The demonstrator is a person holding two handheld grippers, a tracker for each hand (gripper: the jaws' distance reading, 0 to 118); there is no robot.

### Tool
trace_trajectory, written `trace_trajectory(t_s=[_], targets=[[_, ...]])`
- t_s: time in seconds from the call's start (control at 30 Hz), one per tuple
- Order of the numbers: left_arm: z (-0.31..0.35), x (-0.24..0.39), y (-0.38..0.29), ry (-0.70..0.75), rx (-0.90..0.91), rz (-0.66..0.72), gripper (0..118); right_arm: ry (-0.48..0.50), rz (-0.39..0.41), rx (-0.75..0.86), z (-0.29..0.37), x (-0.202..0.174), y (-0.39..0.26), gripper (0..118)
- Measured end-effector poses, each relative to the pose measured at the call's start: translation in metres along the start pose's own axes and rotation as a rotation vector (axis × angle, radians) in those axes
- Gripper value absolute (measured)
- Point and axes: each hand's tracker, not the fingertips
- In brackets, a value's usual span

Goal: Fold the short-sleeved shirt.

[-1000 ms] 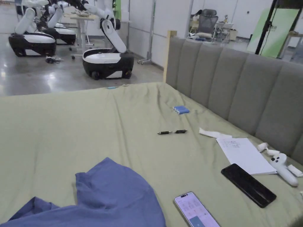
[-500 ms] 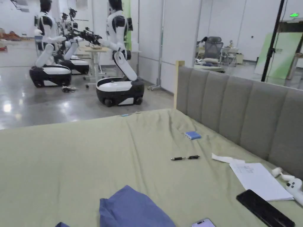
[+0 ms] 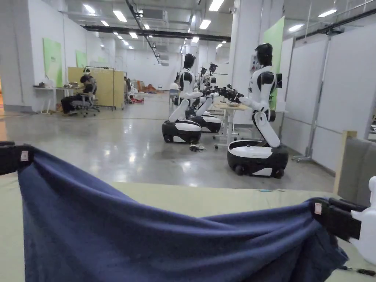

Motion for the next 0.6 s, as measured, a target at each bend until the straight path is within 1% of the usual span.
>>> trace_trajectory(t_s=[0.17,0.2,0.3,0.37,0.6], targets=[[-0.011,-0.004,0.046,0.043,0.073,0.002,6,-0.006,0.028,0.048,-0.039,-0.007,0.071,9],[-0.017,-0.006,0.053,0.055,0.09,0.008,6,-0.008,0.047,0.057,-0.049,-0.008,0.083,9],[-0.041,-0.014,0.069,0.088,0.111,0.045,6,-0.032,0.065,0.068,-0.075,-0.014,0.113,9],[-0.057,-0.016,0.076,0.1,0.111,0.047,6,-0.072,0.094,0.076,-0.096,-0.019,0.129,9],[-0.124,-0.022,0.088,0.149,0.108,0.035,6,-0.147,0.127,0.081,-0.17,-0.025,0.164,9]])
